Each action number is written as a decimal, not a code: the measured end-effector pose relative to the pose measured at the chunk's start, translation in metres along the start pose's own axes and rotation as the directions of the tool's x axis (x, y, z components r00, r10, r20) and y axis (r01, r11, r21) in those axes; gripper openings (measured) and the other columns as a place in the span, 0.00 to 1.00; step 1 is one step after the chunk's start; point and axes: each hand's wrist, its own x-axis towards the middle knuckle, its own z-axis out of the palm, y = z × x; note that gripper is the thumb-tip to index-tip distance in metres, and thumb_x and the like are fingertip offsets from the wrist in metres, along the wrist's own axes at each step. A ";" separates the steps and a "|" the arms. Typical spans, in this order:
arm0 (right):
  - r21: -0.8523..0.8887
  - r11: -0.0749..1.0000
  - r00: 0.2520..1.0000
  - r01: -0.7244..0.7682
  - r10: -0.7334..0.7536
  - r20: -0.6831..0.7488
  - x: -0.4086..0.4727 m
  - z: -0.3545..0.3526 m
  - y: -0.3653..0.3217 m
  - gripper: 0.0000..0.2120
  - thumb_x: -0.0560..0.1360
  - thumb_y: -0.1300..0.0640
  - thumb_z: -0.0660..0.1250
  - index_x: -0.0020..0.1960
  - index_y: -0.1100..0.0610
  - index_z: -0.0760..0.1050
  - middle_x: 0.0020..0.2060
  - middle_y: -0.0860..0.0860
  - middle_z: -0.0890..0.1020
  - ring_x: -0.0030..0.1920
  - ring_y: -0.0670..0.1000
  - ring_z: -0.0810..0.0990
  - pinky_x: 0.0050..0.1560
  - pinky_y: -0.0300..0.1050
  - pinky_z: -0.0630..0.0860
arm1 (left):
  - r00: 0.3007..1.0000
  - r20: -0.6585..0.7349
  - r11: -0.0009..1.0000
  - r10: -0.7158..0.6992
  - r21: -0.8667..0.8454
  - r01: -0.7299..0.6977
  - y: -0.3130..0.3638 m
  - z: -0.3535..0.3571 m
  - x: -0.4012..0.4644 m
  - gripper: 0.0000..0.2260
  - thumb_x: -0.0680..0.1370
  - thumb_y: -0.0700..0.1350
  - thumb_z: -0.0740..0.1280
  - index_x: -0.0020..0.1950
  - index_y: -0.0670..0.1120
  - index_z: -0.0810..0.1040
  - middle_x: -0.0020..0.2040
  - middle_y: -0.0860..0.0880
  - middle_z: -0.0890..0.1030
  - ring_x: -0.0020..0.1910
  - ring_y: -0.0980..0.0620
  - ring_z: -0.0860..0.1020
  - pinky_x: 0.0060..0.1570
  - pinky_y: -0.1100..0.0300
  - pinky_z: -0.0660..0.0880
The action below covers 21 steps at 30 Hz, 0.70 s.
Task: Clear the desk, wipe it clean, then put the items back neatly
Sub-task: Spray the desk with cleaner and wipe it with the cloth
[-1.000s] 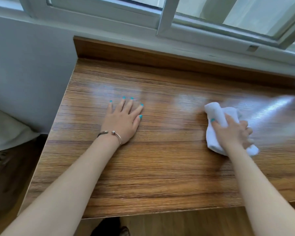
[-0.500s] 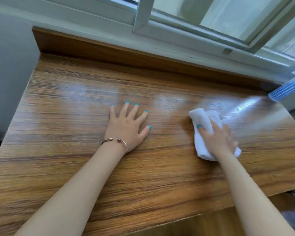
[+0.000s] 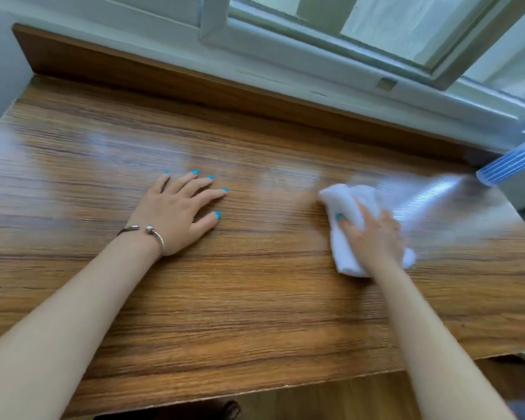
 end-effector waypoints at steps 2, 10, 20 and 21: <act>0.019 0.959 0.958 -0.284 0.284 -0.026 0.031 -0.004 0.052 0.27 0.76 0.33 0.55 0.74 0.37 0.61 0.68 0.61 0.67 0.68 0.64 0.66 0.67 0.61 0.62 | 0.993 0.043 0.993 -0.114 -0.039 0.116 0.016 -0.002 0.001 0.30 0.72 0.64 0.42 0.73 0.62 0.60 0.76 0.54 0.60 0.76 0.50 0.54 0.72 0.44 0.51; 0.040 0.947 0.944 -0.320 0.322 -0.076 0.027 0.004 0.033 0.25 0.78 0.36 0.54 0.75 0.36 0.58 0.69 0.60 0.65 0.67 0.61 0.64 0.64 0.59 0.61 | 0.972 0.147 0.974 -0.183 -0.104 0.200 0.193 0.015 0.077 0.28 0.79 0.61 0.48 0.78 0.55 0.50 0.79 0.54 0.50 0.77 0.41 0.42 0.66 0.27 0.41; 0.028 0.995 0.994 -0.099 0.100 -0.046 0.095 -0.007 0.131 0.25 0.76 0.35 0.56 0.72 0.38 0.64 0.65 0.59 0.68 0.65 0.62 0.66 0.65 0.61 0.64 | 0.958 0.028 0.958 -0.285 -0.033 0.286 0.205 0.035 0.090 0.32 0.74 0.72 0.38 0.77 0.64 0.45 0.79 0.57 0.46 0.78 0.45 0.42 0.67 0.28 0.41; 0.012 0.986 0.984 -0.169 0.169 -0.052 0.101 -0.006 0.138 0.25 0.77 0.35 0.55 0.72 0.40 0.64 0.66 0.61 0.67 0.66 0.62 0.65 0.65 0.62 0.63 | 0.958 0.031 0.958 -0.286 -0.027 0.287 0.206 0.035 0.090 0.33 0.73 0.73 0.37 0.77 0.64 0.45 0.79 0.56 0.46 0.78 0.45 0.42 0.67 0.28 0.41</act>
